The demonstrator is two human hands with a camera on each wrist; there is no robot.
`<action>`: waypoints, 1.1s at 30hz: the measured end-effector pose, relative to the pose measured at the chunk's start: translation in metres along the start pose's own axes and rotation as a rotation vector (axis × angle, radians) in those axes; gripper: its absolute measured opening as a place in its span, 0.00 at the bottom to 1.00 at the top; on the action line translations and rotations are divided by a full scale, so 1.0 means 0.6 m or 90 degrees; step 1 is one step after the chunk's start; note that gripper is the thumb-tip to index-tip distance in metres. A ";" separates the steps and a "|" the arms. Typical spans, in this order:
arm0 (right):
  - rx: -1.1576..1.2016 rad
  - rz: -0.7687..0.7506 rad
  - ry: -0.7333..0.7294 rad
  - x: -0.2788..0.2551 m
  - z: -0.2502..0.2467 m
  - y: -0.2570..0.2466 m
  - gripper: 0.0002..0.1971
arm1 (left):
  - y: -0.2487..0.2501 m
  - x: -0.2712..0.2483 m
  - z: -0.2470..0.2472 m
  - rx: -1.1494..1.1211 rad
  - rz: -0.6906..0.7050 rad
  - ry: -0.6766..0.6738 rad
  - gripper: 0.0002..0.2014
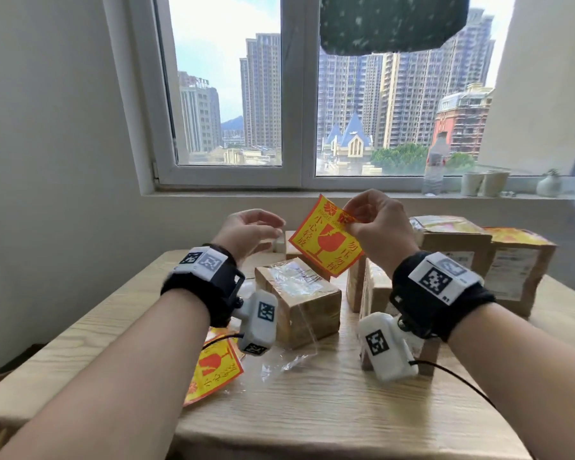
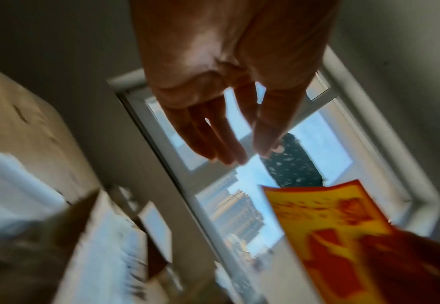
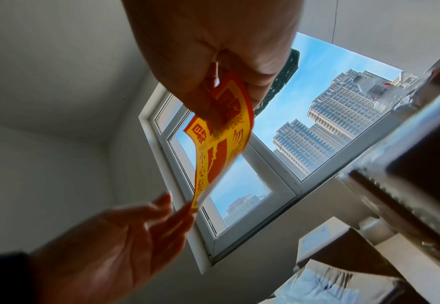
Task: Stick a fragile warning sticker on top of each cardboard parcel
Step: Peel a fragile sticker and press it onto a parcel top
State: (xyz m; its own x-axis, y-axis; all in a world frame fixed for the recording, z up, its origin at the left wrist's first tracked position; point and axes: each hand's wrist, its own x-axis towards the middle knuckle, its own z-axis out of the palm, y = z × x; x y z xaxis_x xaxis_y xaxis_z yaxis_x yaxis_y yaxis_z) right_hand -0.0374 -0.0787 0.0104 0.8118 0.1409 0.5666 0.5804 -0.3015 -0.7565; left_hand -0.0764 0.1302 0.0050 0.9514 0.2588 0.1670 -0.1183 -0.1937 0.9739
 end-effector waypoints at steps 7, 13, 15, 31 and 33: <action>0.012 0.028 0.011 -0.010 -0.076 0.007 0.14 | 0.059 -0.013 0.126 0.052 0.133 -0.153 0.07; 0.070 0.060 0.047 -0.017 -0.125 0.026 0.15 | 0.057 -0.006 0.177 -0.036 0.129 -0.120 0.13; 0.064 0.080 0.063 -0.016 -0.136 0.039 0.23 | 0.057 -0.003 0.189 -0.067 0.118 -0.090 0.13; 0.080 0.214 0.055 -0.012 -0.161 0.085 0.08 | 0.028 0.024 0.241 -0.055 0.002 -0.041 0.05; 0.074 0.213 0.063 -0.011 -0.161 0.088 0.08 | 0.029 0.025 0.243 -0.061 0.001 -0.022 0.05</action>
State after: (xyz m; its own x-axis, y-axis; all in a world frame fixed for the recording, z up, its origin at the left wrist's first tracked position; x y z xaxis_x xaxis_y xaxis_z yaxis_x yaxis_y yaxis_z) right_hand -0.0183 -0.1868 -0.0016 0.9511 -0.0413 0.3060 0.2916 -0.2061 -0.9341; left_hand -0.0224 -0.0070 0.0019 0.9601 0.2255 0.1651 -0.1453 -0.1020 0.9841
